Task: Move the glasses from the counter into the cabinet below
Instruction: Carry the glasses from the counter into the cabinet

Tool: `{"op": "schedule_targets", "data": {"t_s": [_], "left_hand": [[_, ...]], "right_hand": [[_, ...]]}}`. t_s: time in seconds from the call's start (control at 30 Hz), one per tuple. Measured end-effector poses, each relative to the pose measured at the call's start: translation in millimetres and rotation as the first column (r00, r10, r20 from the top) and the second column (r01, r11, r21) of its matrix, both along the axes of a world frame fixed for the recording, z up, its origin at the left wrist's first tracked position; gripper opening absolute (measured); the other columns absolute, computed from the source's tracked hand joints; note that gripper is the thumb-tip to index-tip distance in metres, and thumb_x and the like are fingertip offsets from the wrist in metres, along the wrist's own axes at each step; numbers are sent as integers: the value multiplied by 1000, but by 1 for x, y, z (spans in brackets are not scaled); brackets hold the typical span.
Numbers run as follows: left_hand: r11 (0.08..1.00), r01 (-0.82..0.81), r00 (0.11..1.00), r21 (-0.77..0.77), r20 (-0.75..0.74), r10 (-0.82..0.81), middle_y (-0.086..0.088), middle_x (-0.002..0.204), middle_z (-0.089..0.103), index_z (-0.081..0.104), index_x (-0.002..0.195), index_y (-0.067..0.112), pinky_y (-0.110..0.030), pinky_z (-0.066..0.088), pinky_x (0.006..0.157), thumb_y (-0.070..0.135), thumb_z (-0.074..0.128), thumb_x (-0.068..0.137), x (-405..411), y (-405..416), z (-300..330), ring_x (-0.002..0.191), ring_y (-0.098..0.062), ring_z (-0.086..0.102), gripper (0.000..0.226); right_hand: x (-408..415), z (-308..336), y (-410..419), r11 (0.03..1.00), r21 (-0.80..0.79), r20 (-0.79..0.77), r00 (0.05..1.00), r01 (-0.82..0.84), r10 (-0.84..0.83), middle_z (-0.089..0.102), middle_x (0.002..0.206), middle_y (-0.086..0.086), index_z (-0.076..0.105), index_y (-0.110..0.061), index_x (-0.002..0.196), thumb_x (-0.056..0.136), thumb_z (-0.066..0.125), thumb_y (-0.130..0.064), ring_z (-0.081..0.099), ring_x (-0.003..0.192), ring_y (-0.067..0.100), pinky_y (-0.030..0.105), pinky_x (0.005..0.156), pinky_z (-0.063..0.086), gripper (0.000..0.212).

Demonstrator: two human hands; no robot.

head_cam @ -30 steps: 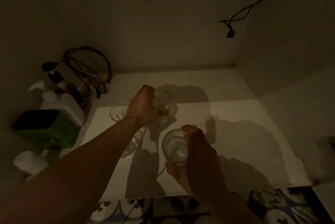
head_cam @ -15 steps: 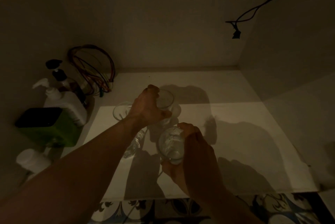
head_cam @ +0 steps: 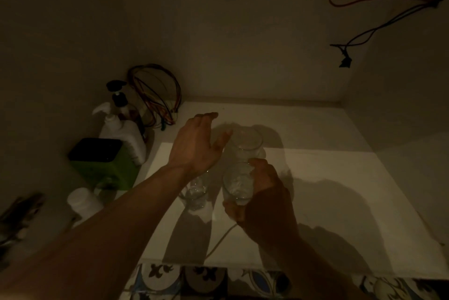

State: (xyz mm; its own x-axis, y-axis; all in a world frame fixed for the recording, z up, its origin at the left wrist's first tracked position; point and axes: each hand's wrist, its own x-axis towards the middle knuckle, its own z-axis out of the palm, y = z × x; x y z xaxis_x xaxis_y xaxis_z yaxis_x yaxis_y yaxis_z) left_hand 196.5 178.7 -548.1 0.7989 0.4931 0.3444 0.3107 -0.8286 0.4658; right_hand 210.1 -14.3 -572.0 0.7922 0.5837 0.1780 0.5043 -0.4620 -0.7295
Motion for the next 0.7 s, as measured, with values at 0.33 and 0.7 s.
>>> {"op": "schedule_targets", "data": {"t_s": [0.33,0.7], "left_hand": [[1000,-9,998,17,-54,10,0,151,44,35,152,25,-30,30,108,58,34,101,-21,5,-6,137,-19,40,61],[1000,-3,995,20,-101,6,1,149,46,37,150,27,-29,29,107,56,36,100,-27,1,-19,136,-18,40,57]], "right_hand": [[4,-3,6,997,14,23,997,71,-72,57,126,2,43,-23,137,64,87,-28,59,113,25,40,90,55,86],[12,-9,13,997,20,35,997,73,-74,57,126,4,43,-17,139,63,91,-29,60,112,24,38,90,55,91]]}}
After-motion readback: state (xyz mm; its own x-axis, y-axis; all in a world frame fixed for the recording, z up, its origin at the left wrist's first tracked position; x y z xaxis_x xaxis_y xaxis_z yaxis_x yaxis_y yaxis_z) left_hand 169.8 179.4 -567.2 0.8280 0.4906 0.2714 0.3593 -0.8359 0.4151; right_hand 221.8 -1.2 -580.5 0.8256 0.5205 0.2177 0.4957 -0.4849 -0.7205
